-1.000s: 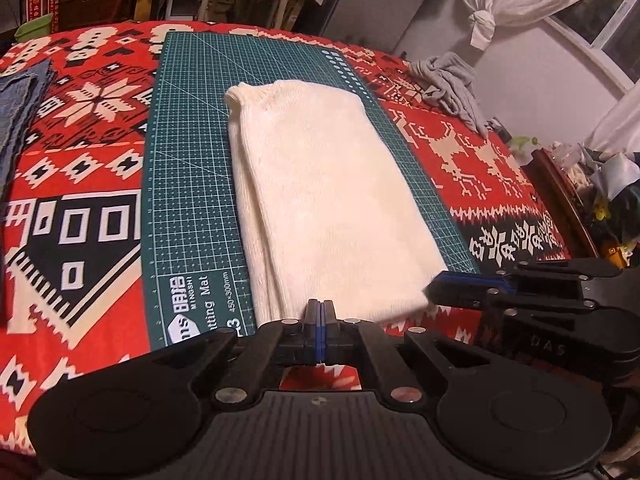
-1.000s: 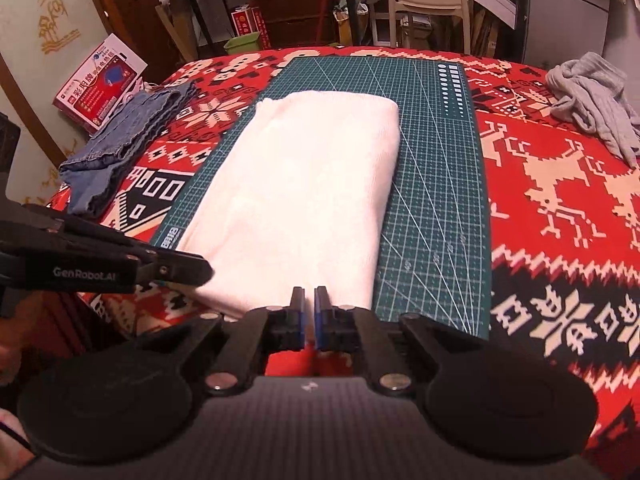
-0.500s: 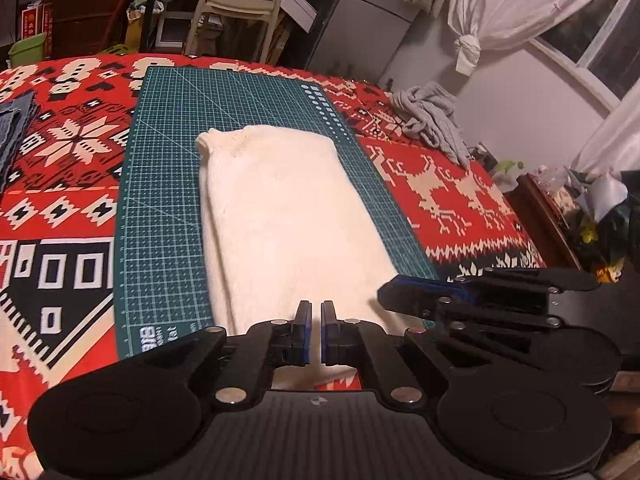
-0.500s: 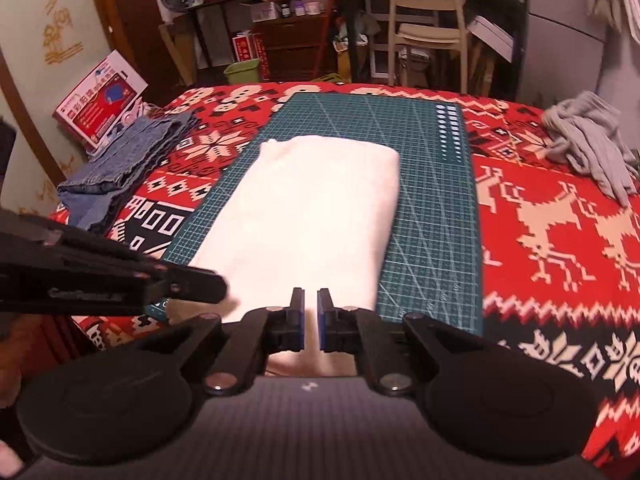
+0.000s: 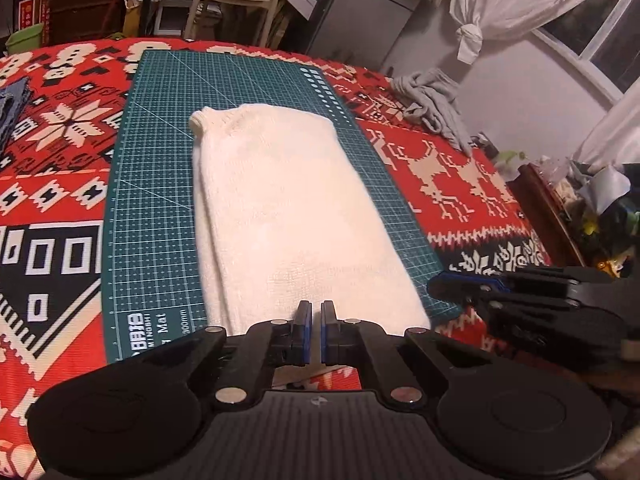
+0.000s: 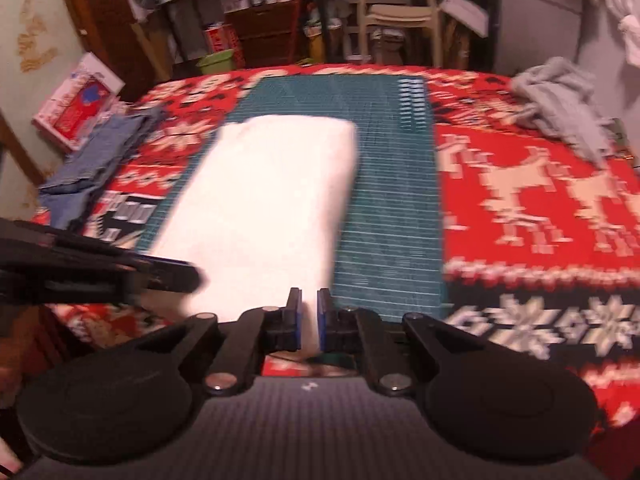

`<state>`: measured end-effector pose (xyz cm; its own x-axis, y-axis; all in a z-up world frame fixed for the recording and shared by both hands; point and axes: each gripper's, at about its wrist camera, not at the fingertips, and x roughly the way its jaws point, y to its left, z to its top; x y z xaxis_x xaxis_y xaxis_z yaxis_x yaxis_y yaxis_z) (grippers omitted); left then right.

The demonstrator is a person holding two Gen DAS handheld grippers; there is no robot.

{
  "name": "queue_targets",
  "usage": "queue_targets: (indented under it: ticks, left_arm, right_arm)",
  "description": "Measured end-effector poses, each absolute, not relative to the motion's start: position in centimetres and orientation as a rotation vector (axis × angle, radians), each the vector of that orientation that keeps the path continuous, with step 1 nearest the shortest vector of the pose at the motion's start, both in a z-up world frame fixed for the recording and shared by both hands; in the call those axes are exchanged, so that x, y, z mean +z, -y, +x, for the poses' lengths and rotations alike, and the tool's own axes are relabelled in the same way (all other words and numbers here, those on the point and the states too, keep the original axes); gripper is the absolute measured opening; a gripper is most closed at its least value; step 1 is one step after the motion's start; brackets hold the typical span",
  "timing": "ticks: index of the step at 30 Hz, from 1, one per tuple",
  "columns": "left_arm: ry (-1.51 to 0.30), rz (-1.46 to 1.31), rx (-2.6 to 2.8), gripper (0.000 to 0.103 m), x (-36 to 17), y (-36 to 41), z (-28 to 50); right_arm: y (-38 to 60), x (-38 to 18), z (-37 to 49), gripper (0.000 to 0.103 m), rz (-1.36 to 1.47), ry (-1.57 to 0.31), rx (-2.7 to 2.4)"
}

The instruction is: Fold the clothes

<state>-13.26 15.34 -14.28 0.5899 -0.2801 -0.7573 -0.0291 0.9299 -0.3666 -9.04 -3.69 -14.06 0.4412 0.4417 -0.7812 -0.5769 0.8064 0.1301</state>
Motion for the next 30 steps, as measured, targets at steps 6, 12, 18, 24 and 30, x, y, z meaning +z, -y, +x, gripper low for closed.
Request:
queue_targets:
  ticks: [6, 12, 18, 24, 30]
  left_arm:
    - [-0.930, -0.295, -0.214, 0.002, -14.0, -12.9, -12.5]
    - [-0.968, -0.288, -0.235, 0.002, -14.8, -11.9, -12.2]
    - [-0.973, -0.316, -0.244, 0.002, -15.2, -12.1, -12.3]
    - [-0.969, -0.348, -0.257, 0.002, -14.9, -12.6, -12.7]
    - [-0.968, -0.366, -0.257, 0.002, -14.8, -12.9, -13.2]
  right_arm:
    - [4.1, -15.2, -7.4, 0.010, -0.198, -0.895, 0.637]
    - [1.9, -15.5, -8.4, 0.007, -0.283, -0.884, 0.710]
    - [2.3, -15.1, -11.2, 0.005, -0.322, -0.901, 0.781]
    - [2.6, -15.2, -13.0, 0.006, -0.345, -0.938, 0.818]
    - [3.0, -15.0, -13.7, 0.020, -0.301, -0.902, 0.738]
